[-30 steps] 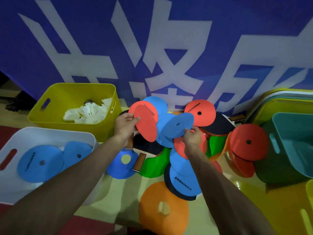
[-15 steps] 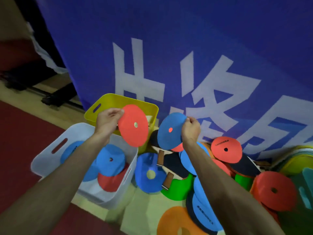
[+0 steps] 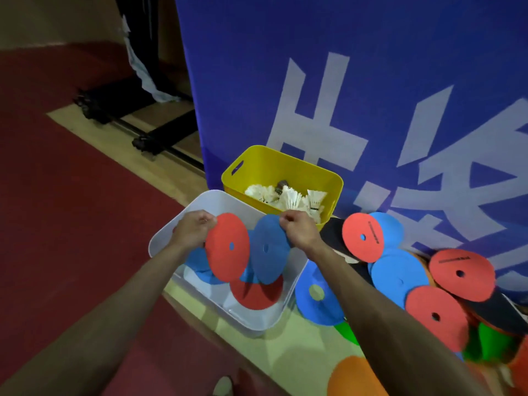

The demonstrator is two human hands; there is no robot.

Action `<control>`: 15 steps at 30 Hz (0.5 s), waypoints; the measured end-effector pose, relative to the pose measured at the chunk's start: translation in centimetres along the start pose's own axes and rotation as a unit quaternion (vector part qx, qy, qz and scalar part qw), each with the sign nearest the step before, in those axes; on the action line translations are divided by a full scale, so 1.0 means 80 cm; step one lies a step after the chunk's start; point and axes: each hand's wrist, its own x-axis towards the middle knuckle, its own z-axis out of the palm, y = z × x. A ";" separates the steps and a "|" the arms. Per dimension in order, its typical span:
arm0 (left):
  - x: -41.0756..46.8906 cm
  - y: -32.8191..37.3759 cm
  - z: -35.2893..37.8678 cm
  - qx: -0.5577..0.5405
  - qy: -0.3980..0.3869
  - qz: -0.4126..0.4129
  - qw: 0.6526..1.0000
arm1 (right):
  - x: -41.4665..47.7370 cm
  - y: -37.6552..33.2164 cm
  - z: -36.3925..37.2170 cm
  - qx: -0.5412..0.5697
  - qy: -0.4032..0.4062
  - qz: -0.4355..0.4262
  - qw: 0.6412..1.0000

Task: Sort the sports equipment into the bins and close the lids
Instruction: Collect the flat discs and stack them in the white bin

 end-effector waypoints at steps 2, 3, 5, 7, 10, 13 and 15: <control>0.010 -0.016 0.000 0.079 -0.017 0.002 0.997 | -0.002 -0.003 0.017 0.004 -0.036 0.017 0.999; 0.012 -0.022 0.000 0.112 -0.023 -0.001 0.993 | -0.003 -0.003 0.024 0.013 -0.046 0.026 0.998; 0.019 -0.034 0.000 0.182 -0.048 -0.010 0.982 | -0.005 -0.001 0.032 0.012 -0.075 0.041 0.996; 0.025 -0.046 0.001 0.277 -0.085 0.002 0.957 | -0.008 0.003 0.034 -0.009 -0.109 0.062 0.992; 0.025 -0.043 0.009 0.302 -0.085 0.036 0.949 | -0.009 0.016 0.031 -0.047 -0.094 0.081 0.991; 0.024 -0.029 0.024 0.266 -0.066 0.071 0.959 | -0.008 0.028 0.022 -0.073 -0.060 0.077 0.993; 0.021 -0.017 0.035 0.238 -0.062 0.090 0.965 | -0.011 0.032 0.012 -0.052 -0.045 0.079 0.994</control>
